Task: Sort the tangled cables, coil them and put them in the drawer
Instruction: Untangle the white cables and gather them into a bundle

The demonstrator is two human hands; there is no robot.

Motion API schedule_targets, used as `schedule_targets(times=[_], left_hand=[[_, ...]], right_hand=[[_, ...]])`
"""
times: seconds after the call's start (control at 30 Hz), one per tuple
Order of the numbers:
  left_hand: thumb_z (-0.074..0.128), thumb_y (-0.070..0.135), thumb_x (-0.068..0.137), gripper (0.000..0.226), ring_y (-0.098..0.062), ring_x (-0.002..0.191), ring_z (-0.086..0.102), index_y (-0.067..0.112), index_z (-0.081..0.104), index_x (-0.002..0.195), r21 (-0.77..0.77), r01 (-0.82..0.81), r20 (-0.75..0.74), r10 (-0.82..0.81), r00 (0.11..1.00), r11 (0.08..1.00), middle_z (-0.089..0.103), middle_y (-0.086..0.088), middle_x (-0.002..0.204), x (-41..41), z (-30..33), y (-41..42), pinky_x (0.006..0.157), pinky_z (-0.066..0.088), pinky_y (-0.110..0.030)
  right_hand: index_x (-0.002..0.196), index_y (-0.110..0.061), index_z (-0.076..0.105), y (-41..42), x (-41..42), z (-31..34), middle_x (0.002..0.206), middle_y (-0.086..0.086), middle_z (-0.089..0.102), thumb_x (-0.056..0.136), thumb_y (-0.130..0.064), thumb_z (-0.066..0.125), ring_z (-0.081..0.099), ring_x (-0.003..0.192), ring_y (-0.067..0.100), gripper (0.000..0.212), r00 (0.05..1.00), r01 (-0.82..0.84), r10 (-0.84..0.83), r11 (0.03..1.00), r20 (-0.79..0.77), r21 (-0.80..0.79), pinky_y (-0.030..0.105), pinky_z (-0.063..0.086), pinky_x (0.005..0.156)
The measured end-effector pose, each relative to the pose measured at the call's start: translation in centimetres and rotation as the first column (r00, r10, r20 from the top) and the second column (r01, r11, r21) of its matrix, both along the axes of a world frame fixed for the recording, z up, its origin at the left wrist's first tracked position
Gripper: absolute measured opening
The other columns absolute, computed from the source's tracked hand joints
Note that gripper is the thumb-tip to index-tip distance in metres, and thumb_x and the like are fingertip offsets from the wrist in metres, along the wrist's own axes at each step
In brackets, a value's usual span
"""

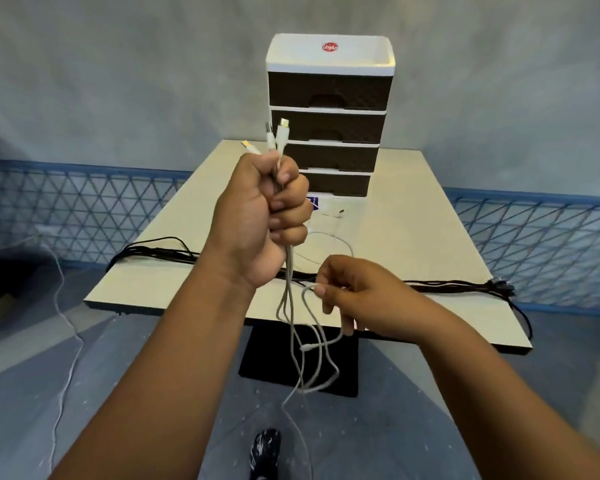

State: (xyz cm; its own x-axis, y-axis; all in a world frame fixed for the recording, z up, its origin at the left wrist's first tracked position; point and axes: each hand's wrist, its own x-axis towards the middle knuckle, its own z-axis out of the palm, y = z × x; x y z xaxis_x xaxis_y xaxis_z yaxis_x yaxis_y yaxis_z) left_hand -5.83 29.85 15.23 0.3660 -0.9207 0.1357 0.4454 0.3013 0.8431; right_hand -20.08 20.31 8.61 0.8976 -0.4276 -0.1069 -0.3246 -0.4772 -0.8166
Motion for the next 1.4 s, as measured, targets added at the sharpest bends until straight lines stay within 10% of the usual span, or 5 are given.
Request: schedule_targets(times=[0.2, 0.77, 0.97, 1.17, 1.4], left_hand=[[0.024, 0.022, 0.097, 0.027, -0.008, 0.050, 0.013, 0.018, 0.040, 0.076, 0.027, -0.012, 0.034, 0.011, 0.999, 1.000, 0.022, 0.004, 0.062, 0.4, -0.2, -0.3, 0.040, 0.012, -0.019], [0.028, 0.023, 0.104, 0.028, -0.001, 0.042, 0.024, 0.018, 0.050, 0.087, -0.147, 0.017, -0.076, -0.028, 0.997, 0.989, 0.031, 0.010, 0.056, 8.7, 0.0, -5.1, 0.036, 0.020, -0.013], [0.028, 0.023, 0.104, 0.030, -0.001, 0.042, 0.023, 0.019, 0.051, 0.086, -0.137, 0.072, -0.100, -0.086, 0.991, 0.988, 0.031, 0.010, 0.057, 12.6, -0.1, -9.1, 0.036, 0.020, -0.013], [0.030, 0.024, 0.103, 0.028, -0.003, 0.046, 0.018, 0.018, 0.051, 0.085, -0.063, 0.077, -0.122, -0.084, 0.989, 0.995, 0.029, 0.008, 0.059, 16.1, -0.7, -12.7, 0.038, 0.016, -0.015], [0.031, 0.023, 0.102, 0.028, -0.002, 0.043, 0.021, 0.018, 0.051, 0.084, 0.007, 0.097, -0.164, -0.094, 0.982, 0.995, 0.028, 0.008, 0.058, 19.8, -1.3, -15.1, 0.034, 0.020, -0.013]], right_hand=[[0.117, -0.037, 0.057, 0.5, 1.1, 0.2, 0.114, -0.020, 0.059, 0.088, -0.055, 0.062, 0.061, 0.083, 0.004, 0.034, 0.990, -0.122, 0.100, 0.960, -0.097, -0.252, 0.025, 0.049, 0.074], [0.120, -0.031, 0.065, -6.1, 7.0, -5.0, 0.114, -0.013, 0.069, 0.088, 0.001, 0.049, 0.068, 0.080, 0.014, 0.048, 0.998, 0.024, -0.011, 0.971, -0.056, 0.237, 0.025, 0.054, 0.069], [0.099, -0.007, 0.064, -12.2, 11.2, -7.5, 0.102, 0.017, 0.069, 0.097, -0.010, 0.054, 0.065, 0.076, 0.025, 0.011, 0.702, 0.592, -0.710, 0.541, -0.052, 0.597, 0.035, 0.053, 0.073], [0.097, 0.007, 0.053, -15.7, 15.3, -9.9, 0.094, 0.027, 0.061, 0.098, -0.012, 0.050, 0.062, 0.083, 0.037, 0.020, 0.568, 0.341, -0.743, -0.179, -0.354, 0.923, 0.045, 0.059, 0.063], [0.105, -0.008, 0.060, -19.5, 16.1, -5.0, 0.050, -0.002, 0.037, 0.101, -0.010, 0.041, 0.037, 0.042, 0.009, 0.020, 0.377, 0.237, -0.924, 0.025, -0.068, 0.971, 0.021, 0.034, 0.050]])
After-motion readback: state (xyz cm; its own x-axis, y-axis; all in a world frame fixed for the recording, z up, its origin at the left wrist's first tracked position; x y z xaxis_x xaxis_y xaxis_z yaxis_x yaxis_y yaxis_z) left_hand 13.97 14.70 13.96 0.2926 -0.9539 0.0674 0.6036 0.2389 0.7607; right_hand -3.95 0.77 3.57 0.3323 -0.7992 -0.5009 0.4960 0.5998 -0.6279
